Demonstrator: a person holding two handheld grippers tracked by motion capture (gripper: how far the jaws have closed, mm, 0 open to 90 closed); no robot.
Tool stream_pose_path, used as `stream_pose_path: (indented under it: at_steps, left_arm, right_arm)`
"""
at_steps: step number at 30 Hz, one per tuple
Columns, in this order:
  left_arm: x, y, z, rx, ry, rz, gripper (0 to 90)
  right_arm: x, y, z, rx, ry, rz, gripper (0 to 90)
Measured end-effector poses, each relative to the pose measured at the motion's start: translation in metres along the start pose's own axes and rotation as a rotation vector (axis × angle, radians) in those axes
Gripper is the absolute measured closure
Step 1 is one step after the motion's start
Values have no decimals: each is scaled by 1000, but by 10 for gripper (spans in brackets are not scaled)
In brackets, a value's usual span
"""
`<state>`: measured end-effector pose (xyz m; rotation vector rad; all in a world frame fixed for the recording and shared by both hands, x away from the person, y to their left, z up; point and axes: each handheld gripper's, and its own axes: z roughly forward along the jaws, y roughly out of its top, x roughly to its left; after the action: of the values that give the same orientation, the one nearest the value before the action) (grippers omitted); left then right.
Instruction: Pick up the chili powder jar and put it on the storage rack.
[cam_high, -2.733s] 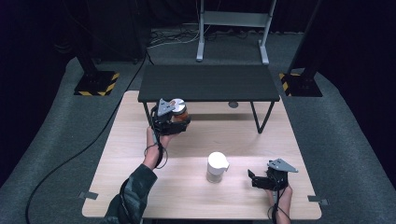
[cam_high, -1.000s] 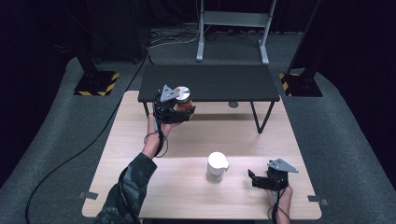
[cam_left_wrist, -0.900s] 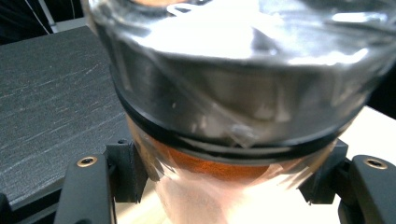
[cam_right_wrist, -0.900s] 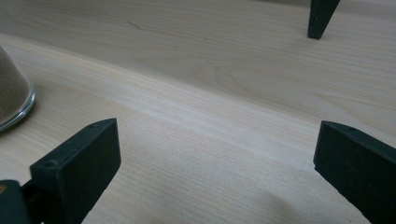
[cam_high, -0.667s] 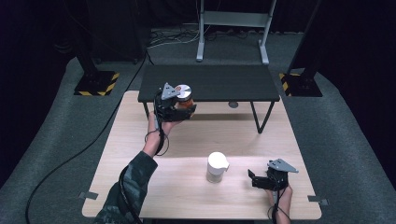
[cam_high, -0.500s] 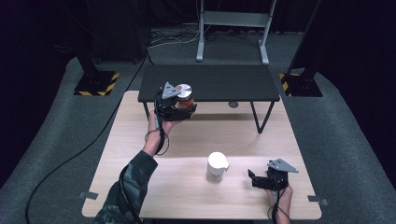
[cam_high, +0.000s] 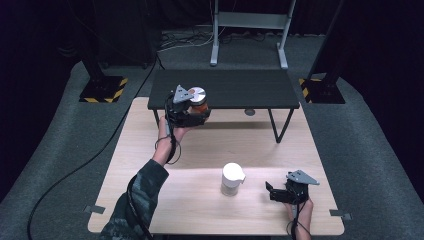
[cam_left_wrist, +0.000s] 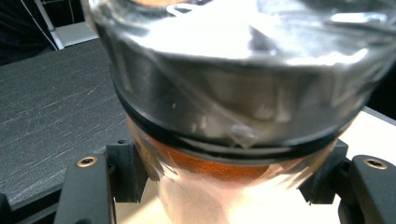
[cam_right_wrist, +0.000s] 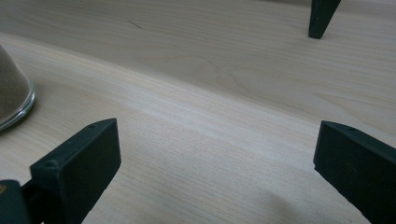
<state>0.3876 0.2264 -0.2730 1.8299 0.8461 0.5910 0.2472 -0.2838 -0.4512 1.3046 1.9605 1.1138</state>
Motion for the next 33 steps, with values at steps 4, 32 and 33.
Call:
stream_pose_path:
  at_steps: [4,32,33]
  left_arm:
    - [1,2,-1,-2,-3,5,314]
    - [2,19,5,-6,-7,8,314]
    - [2,19,5,-6,-7,8,314]
  right_arm:
    - [0,0,0,1,0,2,0]
    - [0,0,0,0,2,2,0]
    - [0,0,0,-1,2,2,0]
